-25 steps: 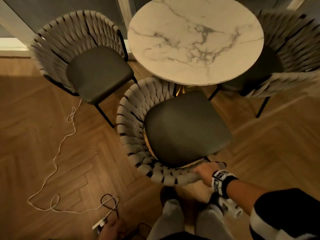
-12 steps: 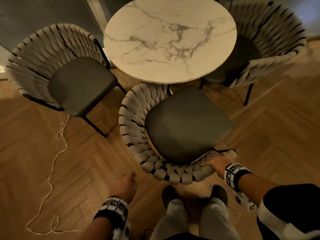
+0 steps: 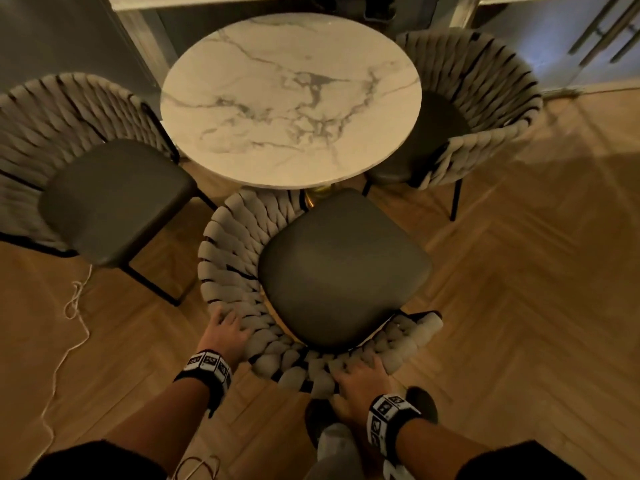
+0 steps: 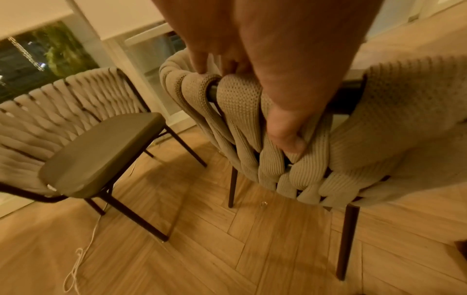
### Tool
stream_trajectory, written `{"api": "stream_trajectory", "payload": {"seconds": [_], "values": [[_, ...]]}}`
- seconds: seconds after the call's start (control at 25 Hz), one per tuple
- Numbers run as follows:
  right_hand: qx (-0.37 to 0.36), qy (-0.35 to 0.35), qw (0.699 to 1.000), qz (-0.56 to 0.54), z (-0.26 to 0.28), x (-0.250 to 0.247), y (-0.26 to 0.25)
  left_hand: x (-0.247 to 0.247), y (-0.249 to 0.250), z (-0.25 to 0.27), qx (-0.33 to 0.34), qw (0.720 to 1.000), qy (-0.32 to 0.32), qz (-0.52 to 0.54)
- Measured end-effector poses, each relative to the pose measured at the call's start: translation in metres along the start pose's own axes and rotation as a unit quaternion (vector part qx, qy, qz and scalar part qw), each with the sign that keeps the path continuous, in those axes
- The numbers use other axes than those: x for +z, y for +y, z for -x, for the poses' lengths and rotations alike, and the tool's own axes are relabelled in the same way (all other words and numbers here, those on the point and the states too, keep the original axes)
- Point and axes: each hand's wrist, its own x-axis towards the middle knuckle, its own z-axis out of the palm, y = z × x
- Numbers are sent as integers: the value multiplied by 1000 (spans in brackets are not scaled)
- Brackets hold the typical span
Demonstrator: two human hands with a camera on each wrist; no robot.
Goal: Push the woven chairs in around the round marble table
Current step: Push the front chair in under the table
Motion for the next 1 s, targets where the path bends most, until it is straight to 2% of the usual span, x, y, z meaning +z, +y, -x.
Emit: {"api": "stream_trajectory", "payload": {"seconds": [0.08, 0.2, 0.36, 0.52, 0.64, 0.84, 1.0], "values": [[-6, 24, 999, 29, 5, -3, 0, 1, 1, 9, 18, 1000, 15, -11], [-34, 10, 998, 46, 24, -1, 15, -4, 17, 30, 53, 998, 8, -19], [-100, 1, 990, 95, 63, -4, 46, 7, 59, 70, 72, 996, -6, 61], [-118, -4, 983, 141, 89, -14, 70, 16, 98, 98, 63, 985, -73, 141], [-118, -45, 973, 191, 76, -10, 91, 13, 118, 108, 44, 977, -99, 184], [-131, -2, 974, 184, 33, -34, 123, -8, 140, 94, 13, 967, -114, 228], [-92, 16, 979, 181, 2, -58, 152, -28, 154, 63, -9, 965, -80, 251]]}}
